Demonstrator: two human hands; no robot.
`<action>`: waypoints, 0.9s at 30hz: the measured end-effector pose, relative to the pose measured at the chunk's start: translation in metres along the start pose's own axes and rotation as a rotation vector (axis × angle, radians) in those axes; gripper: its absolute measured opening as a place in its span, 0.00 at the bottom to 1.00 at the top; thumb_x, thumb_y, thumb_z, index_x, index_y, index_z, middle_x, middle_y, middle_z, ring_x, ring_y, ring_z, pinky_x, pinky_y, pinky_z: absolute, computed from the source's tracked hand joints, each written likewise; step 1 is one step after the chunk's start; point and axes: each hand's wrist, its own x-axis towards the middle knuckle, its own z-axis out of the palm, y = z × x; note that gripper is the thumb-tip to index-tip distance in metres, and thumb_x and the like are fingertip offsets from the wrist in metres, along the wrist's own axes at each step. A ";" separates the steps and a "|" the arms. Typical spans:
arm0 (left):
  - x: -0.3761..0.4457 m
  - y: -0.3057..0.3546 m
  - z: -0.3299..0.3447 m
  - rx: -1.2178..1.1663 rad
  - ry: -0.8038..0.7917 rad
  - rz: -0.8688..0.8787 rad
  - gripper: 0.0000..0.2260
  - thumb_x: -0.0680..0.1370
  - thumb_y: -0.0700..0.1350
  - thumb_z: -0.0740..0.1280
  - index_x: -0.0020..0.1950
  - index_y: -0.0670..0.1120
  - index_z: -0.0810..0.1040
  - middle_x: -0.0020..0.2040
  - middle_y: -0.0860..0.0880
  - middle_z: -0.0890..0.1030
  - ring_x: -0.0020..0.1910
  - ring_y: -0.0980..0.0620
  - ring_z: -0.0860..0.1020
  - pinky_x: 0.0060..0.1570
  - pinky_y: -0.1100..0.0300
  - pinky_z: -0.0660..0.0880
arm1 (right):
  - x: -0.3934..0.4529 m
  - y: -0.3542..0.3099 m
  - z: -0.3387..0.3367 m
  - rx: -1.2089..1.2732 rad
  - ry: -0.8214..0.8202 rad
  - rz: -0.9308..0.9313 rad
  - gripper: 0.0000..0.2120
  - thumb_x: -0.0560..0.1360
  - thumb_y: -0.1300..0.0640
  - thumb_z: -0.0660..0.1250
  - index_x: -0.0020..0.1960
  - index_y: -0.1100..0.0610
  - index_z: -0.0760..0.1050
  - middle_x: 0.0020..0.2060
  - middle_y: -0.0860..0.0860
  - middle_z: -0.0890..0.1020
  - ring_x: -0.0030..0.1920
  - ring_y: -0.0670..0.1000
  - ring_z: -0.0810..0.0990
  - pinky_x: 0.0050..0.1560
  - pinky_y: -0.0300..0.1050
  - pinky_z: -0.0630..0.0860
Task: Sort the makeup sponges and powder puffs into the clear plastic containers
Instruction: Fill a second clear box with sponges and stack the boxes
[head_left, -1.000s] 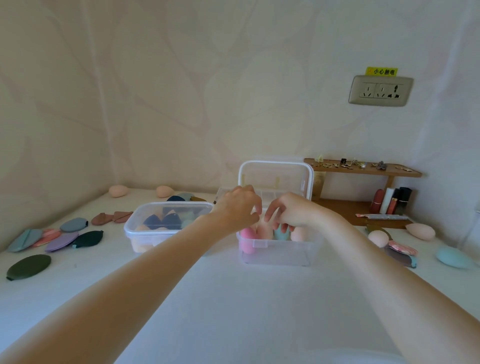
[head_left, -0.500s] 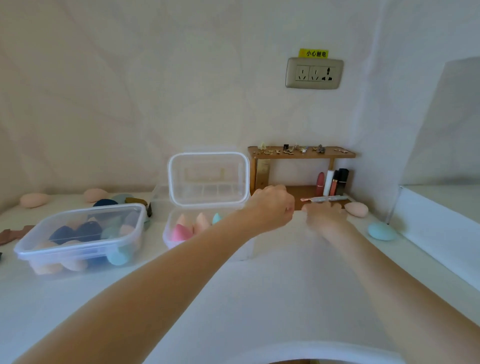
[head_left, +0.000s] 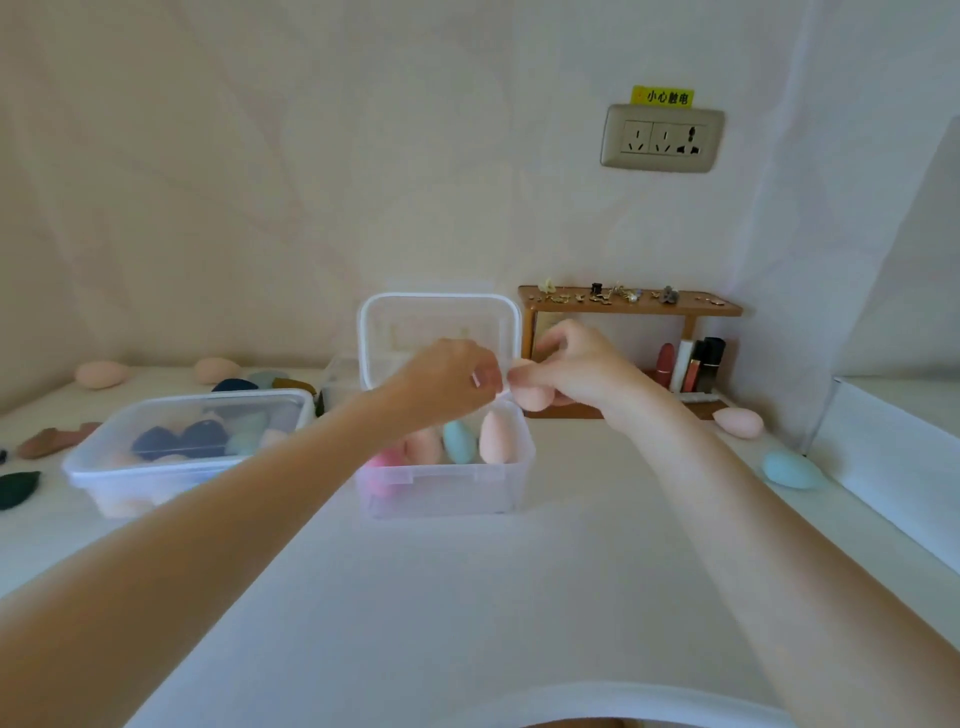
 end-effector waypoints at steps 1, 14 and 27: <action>-0.008 -0.011 -0.006 0.020 -0.031 -0.015 0.08 0.76 0.40 0.63 0.51 0.43 0.82 0.47 0.49 0.81 0.45 0.53 0.77 0.53 0.60 0.74 | -0.001 -0.003 0.010 0.035 -0.120 0.016 0.22 0.69 0.57 0.74 0.59 0.58 0.72 0.50 0.54 0.78 0.51 0.53 0.80 0.56 0.49 0.78; -0.048 -0.072 -0.026 0.154 -0.341 -0.070 0.09 0.73 0.46 0.69 0.51 0.45 0.81 0.50 0.50 0.82 0.45 0.56 0.75 0.41 0.69 0.70 | -0.006 -0.018 0.092 -0.442 -0.291 -0.073 0.14 0.70 0.62 0.70 0.56 0.57 0.77 0.48 0.51 0.77 0.46 0.52 0.75 0.34 0.36 0.68; -0.050 -0.068 -0.027 0.147 -0.236 -0.063 0.09 0.74 0.44 0.67 0.53 0.47 0.80 0.49 0.52 0.76 0.51 0.54 0.75 0.49 0.65 0.69 | -0.010 -0.022 0.104 -0.552 -0.212 -0.043 0.12 0.71 0.61 0.68 0.53 0.62 0.79 0.49 0.54 0.82 0.48 0.53 0.79 0.37 0.38 0.68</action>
